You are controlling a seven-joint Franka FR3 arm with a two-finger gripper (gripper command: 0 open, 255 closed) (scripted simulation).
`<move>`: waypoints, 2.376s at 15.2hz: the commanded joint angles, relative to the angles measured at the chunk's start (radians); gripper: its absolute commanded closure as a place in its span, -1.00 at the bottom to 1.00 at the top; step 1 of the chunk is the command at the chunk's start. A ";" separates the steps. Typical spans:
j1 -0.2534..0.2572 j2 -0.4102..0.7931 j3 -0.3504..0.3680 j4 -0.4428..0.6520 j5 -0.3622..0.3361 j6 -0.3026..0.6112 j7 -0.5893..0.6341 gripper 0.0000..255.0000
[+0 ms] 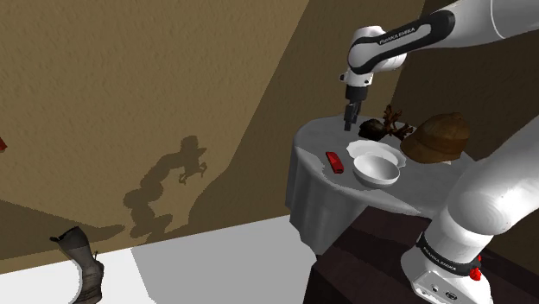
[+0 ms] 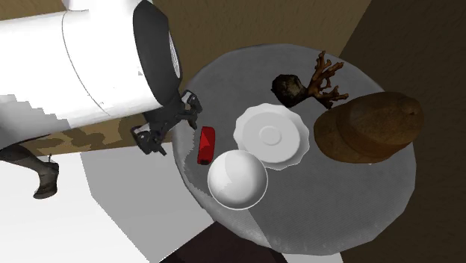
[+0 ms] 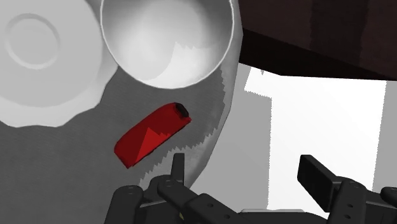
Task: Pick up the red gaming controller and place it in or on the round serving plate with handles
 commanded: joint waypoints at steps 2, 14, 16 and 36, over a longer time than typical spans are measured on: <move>-0.002 0.106 -0.026 0.051 0.013 0.067 -0.060 -1.00; -0.074 0.552 -0.068 0.401 0.148 0.201 -0.318 -1.00; -0.096 0.627 -0.063 0.479 0.171 0.204 -0.353 -1.00; -0.106 0.678 -0.052 0.445 0.191 0.287 -0.366 1.00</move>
